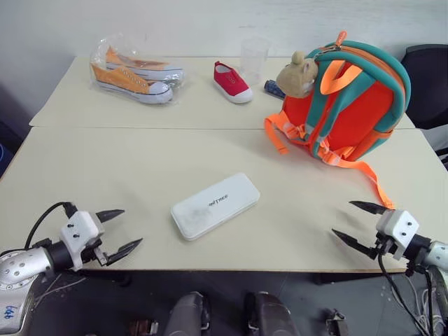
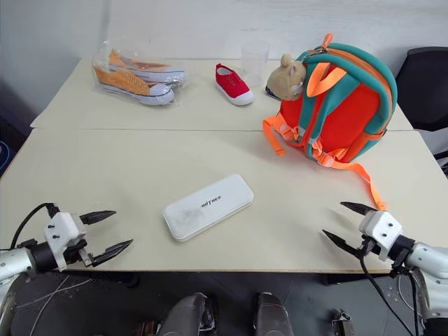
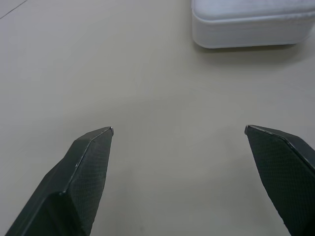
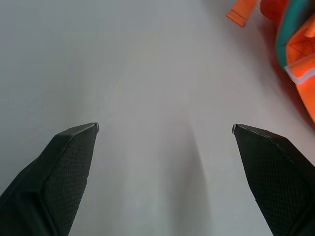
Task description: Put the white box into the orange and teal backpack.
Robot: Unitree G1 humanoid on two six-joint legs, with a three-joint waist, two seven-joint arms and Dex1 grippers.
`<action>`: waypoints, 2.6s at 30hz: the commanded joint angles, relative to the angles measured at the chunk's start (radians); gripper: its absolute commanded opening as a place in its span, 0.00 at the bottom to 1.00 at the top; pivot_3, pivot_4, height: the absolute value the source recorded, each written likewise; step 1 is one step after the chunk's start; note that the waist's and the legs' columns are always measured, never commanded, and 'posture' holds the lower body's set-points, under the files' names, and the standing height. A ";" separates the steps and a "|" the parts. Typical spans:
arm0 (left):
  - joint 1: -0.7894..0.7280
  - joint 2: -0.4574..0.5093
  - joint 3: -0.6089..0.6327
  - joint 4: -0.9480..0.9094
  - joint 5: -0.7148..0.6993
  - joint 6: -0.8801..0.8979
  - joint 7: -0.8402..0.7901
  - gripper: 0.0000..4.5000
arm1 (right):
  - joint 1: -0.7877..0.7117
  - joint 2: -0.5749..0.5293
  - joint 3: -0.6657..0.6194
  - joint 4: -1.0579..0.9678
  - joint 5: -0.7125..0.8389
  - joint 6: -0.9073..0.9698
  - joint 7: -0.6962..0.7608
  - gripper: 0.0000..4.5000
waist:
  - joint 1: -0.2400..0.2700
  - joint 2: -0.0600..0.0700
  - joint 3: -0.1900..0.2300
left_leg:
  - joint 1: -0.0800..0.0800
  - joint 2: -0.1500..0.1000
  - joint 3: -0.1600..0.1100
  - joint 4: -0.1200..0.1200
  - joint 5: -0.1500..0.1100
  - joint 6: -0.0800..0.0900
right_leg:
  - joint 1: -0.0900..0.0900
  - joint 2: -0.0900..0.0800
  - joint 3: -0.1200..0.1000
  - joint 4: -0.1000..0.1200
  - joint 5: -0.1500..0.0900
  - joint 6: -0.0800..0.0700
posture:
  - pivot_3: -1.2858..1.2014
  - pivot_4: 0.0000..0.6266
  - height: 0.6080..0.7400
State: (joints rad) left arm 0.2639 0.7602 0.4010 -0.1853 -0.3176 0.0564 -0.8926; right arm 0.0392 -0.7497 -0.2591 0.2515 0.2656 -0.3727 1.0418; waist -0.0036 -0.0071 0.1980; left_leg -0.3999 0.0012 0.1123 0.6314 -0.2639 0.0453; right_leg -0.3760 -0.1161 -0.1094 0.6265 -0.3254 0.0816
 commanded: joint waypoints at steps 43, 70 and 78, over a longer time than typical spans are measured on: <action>-0.169 -0.144 -0.333 -0.201 0.048 0.338 0.179 0.01 | -0.364 0.256 0.376 -0.262 -0.098 0.490 -0.131 0.00 | 0.001 0.000 0.000 | -0.001 -0.001 0.000 0.001 0.002 0.000 | -0.001 0.000 0.000 0.001 0.000 0.000 | 0.52 0.24 1.00; -0.174 -0.170 -0.163 -0.198 -0.132 0.406 0.203 0.01 | -0.257 0.149 0.321 -0.288 -0.115 0.458 -0.165 0.00 | 0.004 0.000 0.000 | -0.001 0.000 -0.001 0.001 0.001 -0.002 | -0.001 0.000 -0.001 0.001 0.000 0.000 | 0.52 0.24 1.00; -0.210 -0.189 -0.260 -0.220 -0.109 0.469 0.231 0.01 | -0.359 0.210 0.381 -0.208 -0.153 0.448 -0.181 0.00 | 0.000 0.000 0.000 | -0.001 -0.001 -0.001 0.001 0.004 0.001 | -0.001 0.001 -0.001 0.002 0.000 0.000 | 0.52 0.24 1.00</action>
State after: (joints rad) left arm 0.0612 0.5685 0.1526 -0.3823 -0.4342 0.5248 -0.6666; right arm -0.3086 -0.5449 0.1153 0.0563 0.1061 0.0871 0.8603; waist -0.0038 -0.0073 0.1978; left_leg -0.4013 0.0007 0.1116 0.6326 -0.2603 0.0465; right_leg -0.3768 -0.1153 -0.1105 0.6281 -0.3253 0.0818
